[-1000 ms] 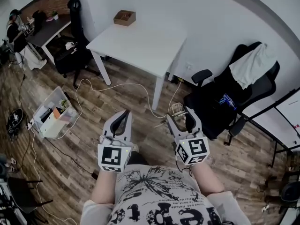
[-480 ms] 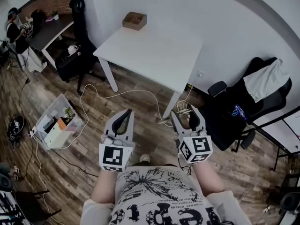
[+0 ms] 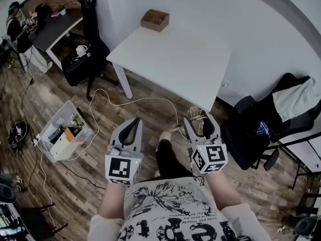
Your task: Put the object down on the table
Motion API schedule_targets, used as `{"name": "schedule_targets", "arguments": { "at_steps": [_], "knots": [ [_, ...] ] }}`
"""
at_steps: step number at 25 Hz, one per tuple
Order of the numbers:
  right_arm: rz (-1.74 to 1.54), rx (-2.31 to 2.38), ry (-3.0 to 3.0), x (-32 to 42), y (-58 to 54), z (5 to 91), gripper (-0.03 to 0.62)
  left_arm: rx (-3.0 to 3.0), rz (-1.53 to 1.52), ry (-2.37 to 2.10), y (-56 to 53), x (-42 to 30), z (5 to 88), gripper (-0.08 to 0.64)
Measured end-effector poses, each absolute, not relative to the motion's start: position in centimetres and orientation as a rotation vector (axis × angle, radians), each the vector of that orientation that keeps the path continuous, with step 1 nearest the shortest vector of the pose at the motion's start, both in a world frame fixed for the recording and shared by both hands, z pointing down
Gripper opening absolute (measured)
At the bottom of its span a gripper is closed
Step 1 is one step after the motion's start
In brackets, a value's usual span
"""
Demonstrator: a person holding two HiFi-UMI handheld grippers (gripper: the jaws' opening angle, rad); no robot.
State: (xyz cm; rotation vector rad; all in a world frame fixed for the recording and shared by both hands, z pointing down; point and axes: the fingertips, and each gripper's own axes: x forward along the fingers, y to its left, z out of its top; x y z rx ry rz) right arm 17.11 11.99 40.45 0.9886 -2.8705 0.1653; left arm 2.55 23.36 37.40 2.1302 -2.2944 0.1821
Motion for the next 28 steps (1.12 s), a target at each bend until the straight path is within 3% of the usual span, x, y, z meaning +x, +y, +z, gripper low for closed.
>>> {"name": "schedule_targets", "arguments": {
  "at_steps": [13,28],
  "knots": [
    [0.218,0.927,-2.852,4.2,-4.6,41.8,0.279,2.131,0.195,-2.295,6.2,-9.6,38.3,0.012],
    [0.274,1.115,-2.746,-1.7,-21.0,42.9,0.279,2.273,0.222,-2.193,-11.3,-17.9,37.6,0.012]
  ]
}}
